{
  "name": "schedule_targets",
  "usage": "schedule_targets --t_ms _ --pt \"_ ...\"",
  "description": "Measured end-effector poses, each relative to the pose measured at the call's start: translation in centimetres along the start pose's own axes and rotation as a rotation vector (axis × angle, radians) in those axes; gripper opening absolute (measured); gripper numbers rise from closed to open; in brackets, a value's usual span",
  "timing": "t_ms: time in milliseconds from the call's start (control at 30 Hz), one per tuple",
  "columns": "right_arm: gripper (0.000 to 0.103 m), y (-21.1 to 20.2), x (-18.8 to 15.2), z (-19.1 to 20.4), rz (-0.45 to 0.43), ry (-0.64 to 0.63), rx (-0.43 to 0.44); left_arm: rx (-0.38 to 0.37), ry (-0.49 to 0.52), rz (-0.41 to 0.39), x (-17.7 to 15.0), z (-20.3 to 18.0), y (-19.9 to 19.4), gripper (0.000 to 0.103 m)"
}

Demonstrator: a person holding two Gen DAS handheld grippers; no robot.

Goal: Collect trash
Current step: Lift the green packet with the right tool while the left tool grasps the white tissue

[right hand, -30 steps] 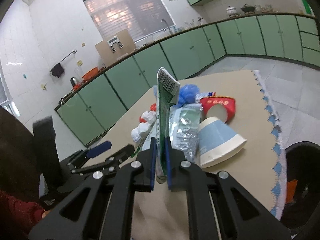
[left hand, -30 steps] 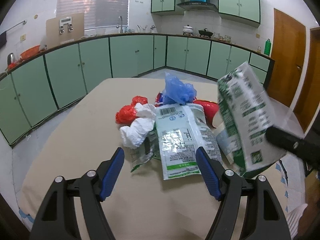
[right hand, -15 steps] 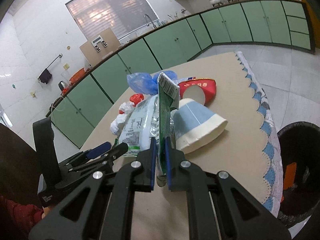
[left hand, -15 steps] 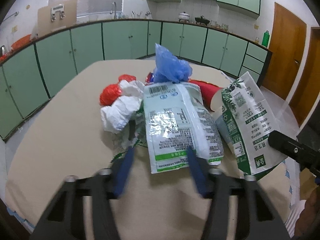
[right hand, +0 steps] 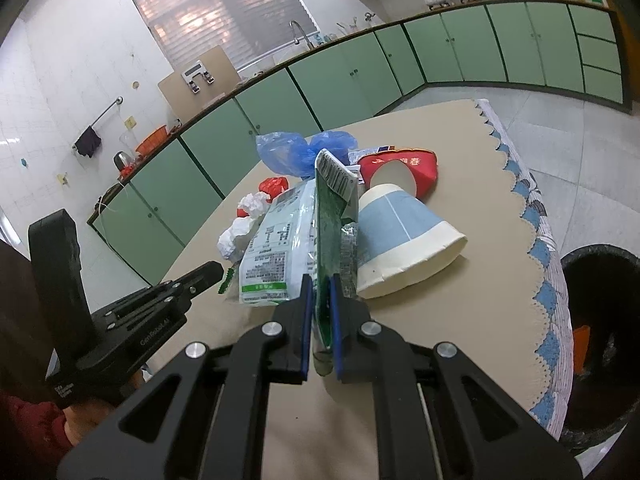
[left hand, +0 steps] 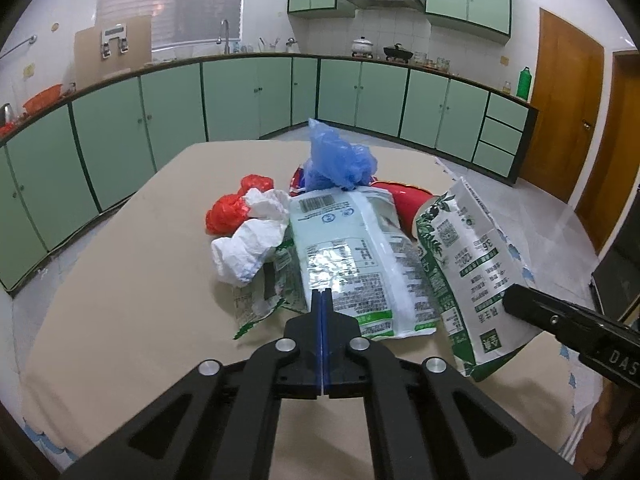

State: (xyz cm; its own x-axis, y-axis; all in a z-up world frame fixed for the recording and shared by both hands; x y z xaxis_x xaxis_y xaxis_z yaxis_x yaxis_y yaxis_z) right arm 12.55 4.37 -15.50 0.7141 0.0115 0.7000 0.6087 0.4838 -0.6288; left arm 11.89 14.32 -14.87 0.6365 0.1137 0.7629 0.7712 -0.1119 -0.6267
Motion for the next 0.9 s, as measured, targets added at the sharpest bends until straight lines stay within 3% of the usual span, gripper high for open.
schedule_targets --t_ms 300,533,767,900 --pt "0.008 0.4 2.3 1.2 -0.022 0.031 0.065 0.042 -0.053 -0.009 1.4 3.4 0.0 0.005" --pt "0.008 3.2 4.0 2.3 -0.007 0.059 0.118 0.069 -0.048 -0.004 2.3 5.2 1.7 0.041" --pt "0.008 5.5 4.2 1.9 0.026 0.071 0.116 0.077 -0.058 0.038 2.7 6.9 4.9 0.058" --pt "0.009 5.9 4.1 0.6 0.037 0.097 0.090 0.047 -0.059 0.053 2.8 6.9 6.1 0.059"
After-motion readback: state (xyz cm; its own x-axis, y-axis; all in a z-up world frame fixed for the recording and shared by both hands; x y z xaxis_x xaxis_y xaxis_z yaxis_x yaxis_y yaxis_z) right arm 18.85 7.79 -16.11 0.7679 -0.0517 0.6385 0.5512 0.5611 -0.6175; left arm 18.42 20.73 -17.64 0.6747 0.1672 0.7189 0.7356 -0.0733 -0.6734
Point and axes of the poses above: each gripper's, at about its wrist camera, not at the fingertips, and y roughly the way its jaws point, z to its left, x to its top, the point moved 6 cm from there along y, roughly the way its jaws point, and after that the axes turned 10 degrees about -x, right-handed, at the moved point
